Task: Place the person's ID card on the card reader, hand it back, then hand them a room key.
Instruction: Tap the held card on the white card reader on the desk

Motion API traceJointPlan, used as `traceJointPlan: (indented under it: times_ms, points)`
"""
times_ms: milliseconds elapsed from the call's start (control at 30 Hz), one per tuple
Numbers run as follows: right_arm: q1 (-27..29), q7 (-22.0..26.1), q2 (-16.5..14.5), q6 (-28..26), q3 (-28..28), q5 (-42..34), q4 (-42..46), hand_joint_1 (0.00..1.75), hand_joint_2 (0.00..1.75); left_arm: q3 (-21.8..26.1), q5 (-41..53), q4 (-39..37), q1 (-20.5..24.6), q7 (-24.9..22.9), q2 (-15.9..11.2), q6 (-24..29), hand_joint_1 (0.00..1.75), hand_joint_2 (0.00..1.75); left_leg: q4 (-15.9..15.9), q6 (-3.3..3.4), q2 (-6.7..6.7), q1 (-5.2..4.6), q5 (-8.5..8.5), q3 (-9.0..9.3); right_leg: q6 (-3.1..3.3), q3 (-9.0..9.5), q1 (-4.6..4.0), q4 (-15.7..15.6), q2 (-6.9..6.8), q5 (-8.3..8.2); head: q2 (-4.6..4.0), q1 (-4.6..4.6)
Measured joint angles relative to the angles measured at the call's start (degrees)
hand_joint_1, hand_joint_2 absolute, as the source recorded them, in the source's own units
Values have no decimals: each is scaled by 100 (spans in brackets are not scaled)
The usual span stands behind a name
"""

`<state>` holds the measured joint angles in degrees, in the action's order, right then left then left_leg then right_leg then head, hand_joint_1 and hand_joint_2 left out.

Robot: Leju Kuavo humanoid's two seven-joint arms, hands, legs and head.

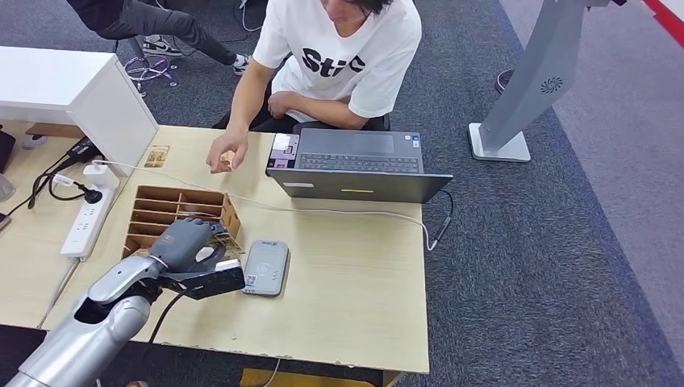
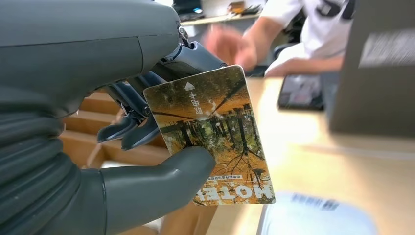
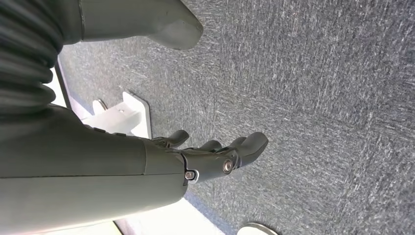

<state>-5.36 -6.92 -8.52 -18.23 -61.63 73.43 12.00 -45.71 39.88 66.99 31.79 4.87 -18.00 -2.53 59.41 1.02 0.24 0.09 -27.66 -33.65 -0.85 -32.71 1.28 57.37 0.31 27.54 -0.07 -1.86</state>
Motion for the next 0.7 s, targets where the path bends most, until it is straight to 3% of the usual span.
traceJointPlan:
  times_ms: [200, 333, 700]
  points:
    - [-6, -11, -15, 74, 108, 218, -2, 0, 175, 227, 747, -1113, -124, 161, 684, 1002, 175, 175, 1, 0, -17, -1, 0, -5, -1, 0, 1, -1, -19, 0, 0, 1]
    - [-20, -14, -32, 74, 158, 250, -8, 0, 175, 358, 863, -1516, -88, 163, 1059, 1142, 175, 175, 1, 1, -20, -2, 0, -3, -1, 6, 3, -2, -23, 0, 0, -1]
    - [-18, -14, -34, 74, 226, 254, -13, 0, 175, 473, 880, -1822, 7, 166, 1290, 1165, 175, 175, 0, 2, -25, -1, 10, 6, -1, 18, 1, -1, -36, 0, 0, 0]
